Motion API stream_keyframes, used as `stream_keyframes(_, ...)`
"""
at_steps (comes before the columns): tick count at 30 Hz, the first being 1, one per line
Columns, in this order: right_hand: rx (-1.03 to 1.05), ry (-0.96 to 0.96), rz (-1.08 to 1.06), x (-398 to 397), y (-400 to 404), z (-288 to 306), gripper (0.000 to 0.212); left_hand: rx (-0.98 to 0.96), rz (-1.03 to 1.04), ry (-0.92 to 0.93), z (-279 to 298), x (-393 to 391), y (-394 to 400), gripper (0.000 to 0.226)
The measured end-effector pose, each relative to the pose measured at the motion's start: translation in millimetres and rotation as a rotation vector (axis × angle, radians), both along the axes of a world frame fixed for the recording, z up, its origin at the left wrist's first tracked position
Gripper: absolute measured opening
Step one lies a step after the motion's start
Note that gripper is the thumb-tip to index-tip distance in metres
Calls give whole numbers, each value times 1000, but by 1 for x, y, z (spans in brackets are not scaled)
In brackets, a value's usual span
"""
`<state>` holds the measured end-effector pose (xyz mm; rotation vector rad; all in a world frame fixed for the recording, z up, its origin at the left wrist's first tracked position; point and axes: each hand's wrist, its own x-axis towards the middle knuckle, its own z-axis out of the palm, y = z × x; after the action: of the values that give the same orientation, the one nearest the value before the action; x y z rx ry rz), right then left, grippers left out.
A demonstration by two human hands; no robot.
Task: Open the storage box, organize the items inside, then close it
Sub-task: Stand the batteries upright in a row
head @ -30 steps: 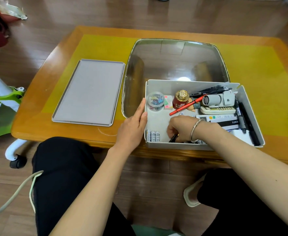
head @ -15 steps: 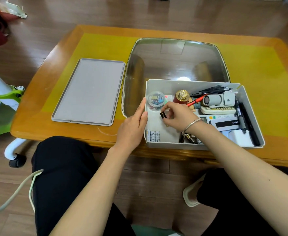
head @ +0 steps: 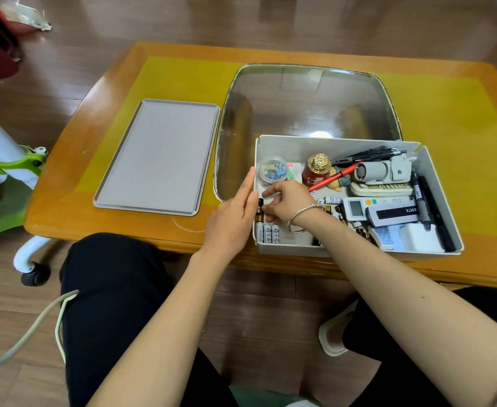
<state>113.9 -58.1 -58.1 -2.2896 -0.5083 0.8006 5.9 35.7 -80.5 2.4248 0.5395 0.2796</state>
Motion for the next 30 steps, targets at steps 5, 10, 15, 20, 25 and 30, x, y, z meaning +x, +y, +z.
stream_keyframes(5,0,-15,15,-1,1,0,23,-4,0,6,2,0,-1,49)
stream_keyframes(10,-17,-76,70,0,-3,-1,26,-20,-6,18,3,0,-1,50)
stream_keyframes(15,-123,-255,74,10,-15,2,20,-37,-20,25,3,0,1,51)
stream_keyframes(20,-350,-25,222,5,-23,7,3,-39,-23,25,4,0,-1,51)
stream_keyframes(25,-331,88,285,2,-22,8,27,-38,-12,21,6,-1,0,51)
stream_keyframes(30,-294,118,274,6,-34,15,33,-52,-17,16,6,-1,-2,52)
